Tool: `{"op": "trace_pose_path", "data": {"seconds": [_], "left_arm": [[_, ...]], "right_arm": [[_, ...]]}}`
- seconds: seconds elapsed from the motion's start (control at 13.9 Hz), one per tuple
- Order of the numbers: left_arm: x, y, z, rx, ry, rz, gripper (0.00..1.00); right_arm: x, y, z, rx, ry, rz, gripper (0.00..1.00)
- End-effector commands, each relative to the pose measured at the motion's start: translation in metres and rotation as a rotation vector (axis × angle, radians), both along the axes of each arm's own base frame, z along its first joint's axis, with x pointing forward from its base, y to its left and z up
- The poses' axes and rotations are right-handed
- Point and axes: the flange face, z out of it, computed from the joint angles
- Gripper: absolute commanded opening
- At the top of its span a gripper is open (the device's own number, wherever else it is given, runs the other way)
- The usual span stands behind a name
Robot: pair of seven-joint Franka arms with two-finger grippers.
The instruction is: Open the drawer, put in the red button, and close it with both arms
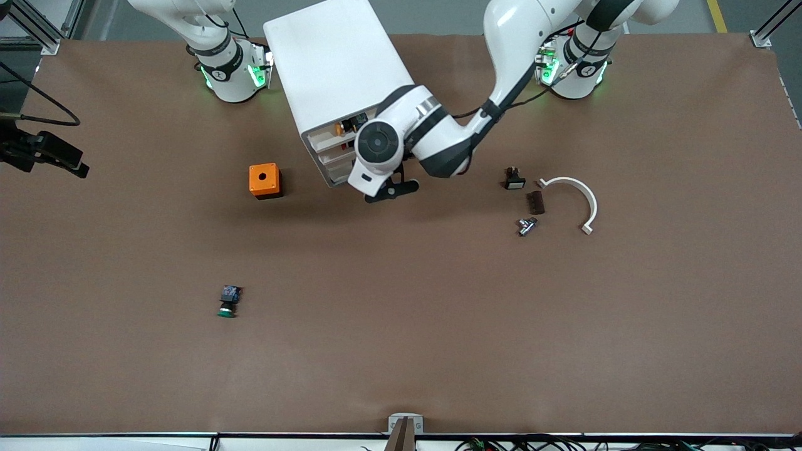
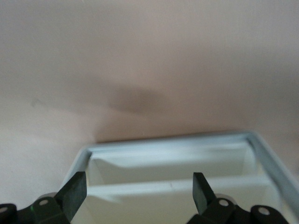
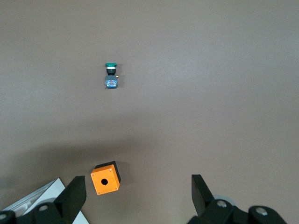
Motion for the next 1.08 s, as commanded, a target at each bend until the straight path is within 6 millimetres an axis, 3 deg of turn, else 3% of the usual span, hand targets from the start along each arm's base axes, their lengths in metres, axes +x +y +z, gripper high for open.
{"op": "trace_pose_path", "data": {"seconds": [0.0,0.14,0.36,0.5,0.65,0.87,1.01], "left_arm": [[0.065,0.066,0.055,-0.006,-0.072,0.111,1.00],[0.111,0.122,0.091,-0.016,-0.137,0.196,1.00],[0.148,0.194,0.146,0.035,-0.280,0.190,1.00],[0.169,0.257,0.176,0.045,-0.298,0.209,1.00],[0.178,0.307,0.200,0.052,-0.299,0.195,1.00],[0.174,0.371,0.233,0.059,-0.270,0.121,1.00],[0.171,0.397,0.247,0.055,-0.262,0.066,1.00]], "right_arm": [[-0.005,-0.002,0.007,-0.024,-0.011,-0.015,1.00],[-0.004,-0.007,0.006,-0.022,-0.011,-0.024,1.00],[-0.004,-0.011,0.005,-0.016,-0.009,-0.031,1.00],[-0.004,-0.015,0.004,-0.010,-0.006,-0.040,1.00],[-0.005,-0.013,0.004,-0.008,-0.002,-0.037,1.00],[-0.005,-0.012,0.003,-0.009,0.000,-0.034,1.00],[-0.005,-0.012,0.003,-0.009,-0.002,-0.034,1.00]]}}
